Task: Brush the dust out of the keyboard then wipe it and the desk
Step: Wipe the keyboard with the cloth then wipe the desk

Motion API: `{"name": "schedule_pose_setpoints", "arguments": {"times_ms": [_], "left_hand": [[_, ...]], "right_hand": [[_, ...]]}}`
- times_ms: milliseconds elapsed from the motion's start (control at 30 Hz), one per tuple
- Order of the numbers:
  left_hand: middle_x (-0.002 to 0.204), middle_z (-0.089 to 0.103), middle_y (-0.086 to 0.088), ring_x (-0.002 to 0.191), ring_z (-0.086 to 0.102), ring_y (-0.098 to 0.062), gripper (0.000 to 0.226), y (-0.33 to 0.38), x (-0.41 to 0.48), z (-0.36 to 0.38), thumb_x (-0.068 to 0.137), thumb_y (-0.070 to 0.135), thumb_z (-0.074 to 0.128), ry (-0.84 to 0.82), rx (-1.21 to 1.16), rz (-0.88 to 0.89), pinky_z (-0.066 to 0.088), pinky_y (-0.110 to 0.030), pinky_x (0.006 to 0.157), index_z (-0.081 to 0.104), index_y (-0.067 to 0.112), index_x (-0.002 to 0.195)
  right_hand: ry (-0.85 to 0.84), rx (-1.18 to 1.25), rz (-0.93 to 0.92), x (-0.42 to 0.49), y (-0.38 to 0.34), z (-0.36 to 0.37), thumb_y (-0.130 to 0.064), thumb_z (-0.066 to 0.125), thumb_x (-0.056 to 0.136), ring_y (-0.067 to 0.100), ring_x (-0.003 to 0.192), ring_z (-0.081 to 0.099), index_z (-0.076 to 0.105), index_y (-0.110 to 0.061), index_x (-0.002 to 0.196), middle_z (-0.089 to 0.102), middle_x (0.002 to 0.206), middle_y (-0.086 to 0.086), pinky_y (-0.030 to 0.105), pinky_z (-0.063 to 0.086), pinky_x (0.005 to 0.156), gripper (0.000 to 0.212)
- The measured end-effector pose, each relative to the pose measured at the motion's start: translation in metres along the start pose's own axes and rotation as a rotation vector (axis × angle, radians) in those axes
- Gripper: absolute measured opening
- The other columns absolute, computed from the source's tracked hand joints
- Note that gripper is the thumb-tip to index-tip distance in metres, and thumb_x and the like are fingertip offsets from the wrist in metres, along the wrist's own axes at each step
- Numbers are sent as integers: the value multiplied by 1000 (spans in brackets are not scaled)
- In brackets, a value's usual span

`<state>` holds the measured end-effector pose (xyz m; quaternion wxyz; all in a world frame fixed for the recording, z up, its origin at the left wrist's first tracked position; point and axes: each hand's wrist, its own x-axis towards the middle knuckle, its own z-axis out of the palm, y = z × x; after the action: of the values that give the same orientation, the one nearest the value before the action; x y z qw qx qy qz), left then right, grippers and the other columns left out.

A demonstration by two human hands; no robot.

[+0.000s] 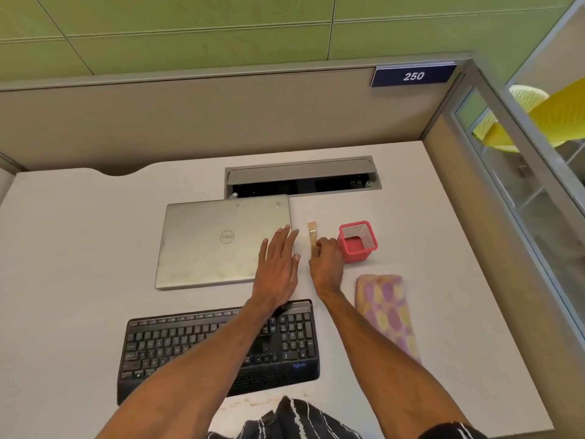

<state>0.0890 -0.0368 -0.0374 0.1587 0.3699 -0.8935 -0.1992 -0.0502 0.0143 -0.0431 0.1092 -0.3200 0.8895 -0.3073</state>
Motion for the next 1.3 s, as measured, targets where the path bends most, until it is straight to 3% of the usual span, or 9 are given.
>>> {"name": "schedule_pose_setpoints", "arguments": {"times_ms": [200,467,633,733,867,967,1100,1200,1300], "left_hand": [[183,19,-1,170,13,-19,55,-4,-2,10,119,32,33,-29,-31,-14,10,-53,138,25,26,173],[183,19,0,170,12,-18,54,1,-12,13,120,35,27,-31,-60,-31,9,-52,138,24,26,173],[183,16,0,170,9,-18,54,12,-28,13,121,33,29,-34,-50,-40,7,-53,138,20,28,174],[184,10,2,170,5,-16,58,25,-40,20,120,36,25,-77,-13,22,4,-52,139,12,28,176],[185,8,3,170,4,-15,62,53,-52,33,118,41,23,-126,-18,84,7,-52,138,7,28,177],[185,6,5,171,3,-14,63,71,-55,40,118,42,25,-154,-24,119,5,-52,138,5,29,177],[185,7,4,171,3,-15,63,88,-59,45,118,43,24,-190,-27,138,7,-53,138,6,28,177],[185,8,4,170,3,-14,63,94,-66,44,118,44,22,-202,-44,146,6,-53,138,8,29,177],[185,8,5,170,3,-13,63,92,-72,43,117,44,23,-213,-36,139,6,-53,138,9,30,177]], "right_hand": [[-2,-105,-94,1,3,5,-11,60,102,23,92,62,67,-6,114,65,107,9,31,53,71,14],[-14,-80,-358,-41,8,-21,-1,63,94,22,95,60,69,-7,122,62,111,8,33,56,69,29],[102,-23,-228,-76,48,-63,-7,63,99,17,104,62,72,-12,126,66,119,2,31,59,81,29],[203,-92,-132,-85,72,-79,-16,67,99,25,105,67,71,-11,126,71,117,7,41,61,86,27],[142,-294,-75,-97,98,-90,-23,53,104,30,135,54,56,-14,145,60,144,9,52,47,108,43],[68,-441,-69,-108,114,-98,-37,40,107,29,152,33,30,-18,162,32,167,10,55,32,120,59],[-6,-536,-31,-111,128,-102,-66,32,103,34,160,8,5,-25,168,-1,175,8,63,7,124,81],[-52,-533,2,-111,138,-97,-78,34,97,37,160,4,-1,-29,167,-10,175,6,66,9,123,93],[-67,-542,16,-111,142,-91,-75,35,99,40,159,11,-1,-29,167,-4,175,9,66,15,122,90]]}}
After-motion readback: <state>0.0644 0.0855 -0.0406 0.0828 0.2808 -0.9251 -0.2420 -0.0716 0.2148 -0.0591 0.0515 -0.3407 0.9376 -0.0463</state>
